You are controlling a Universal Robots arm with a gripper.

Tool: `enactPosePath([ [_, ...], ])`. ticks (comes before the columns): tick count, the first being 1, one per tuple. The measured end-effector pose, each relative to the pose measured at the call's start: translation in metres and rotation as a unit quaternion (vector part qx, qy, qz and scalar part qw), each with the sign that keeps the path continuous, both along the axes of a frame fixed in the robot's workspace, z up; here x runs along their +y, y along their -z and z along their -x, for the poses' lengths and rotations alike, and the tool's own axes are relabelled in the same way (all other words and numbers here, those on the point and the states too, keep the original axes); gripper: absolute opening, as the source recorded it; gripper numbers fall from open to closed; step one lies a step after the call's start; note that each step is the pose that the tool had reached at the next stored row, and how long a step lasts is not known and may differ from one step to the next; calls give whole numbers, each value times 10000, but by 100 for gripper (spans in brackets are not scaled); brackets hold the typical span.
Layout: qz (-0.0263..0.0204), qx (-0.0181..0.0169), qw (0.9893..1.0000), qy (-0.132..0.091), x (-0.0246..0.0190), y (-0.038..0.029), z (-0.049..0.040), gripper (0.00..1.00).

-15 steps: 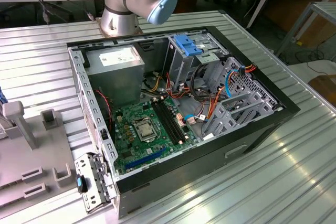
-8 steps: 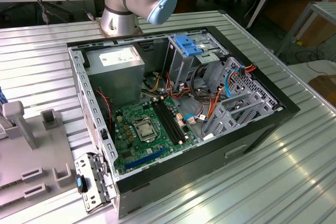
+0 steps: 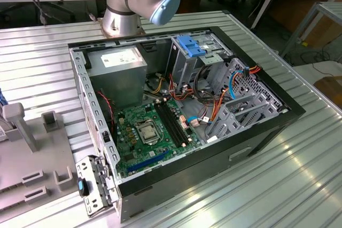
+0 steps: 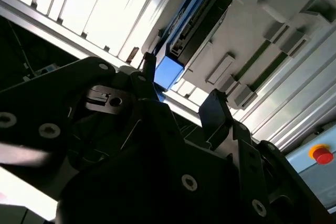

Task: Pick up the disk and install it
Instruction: 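Pick up the disk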

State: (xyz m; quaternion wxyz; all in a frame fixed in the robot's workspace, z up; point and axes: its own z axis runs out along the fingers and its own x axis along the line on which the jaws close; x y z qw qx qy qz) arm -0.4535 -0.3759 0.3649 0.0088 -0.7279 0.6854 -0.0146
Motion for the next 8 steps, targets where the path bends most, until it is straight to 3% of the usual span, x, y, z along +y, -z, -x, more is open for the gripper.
enactPosePath([
  [4,-1,4,10000,84,0,118,5,60],
  [8,-1,4,10000,85,0,138,5,60],
])
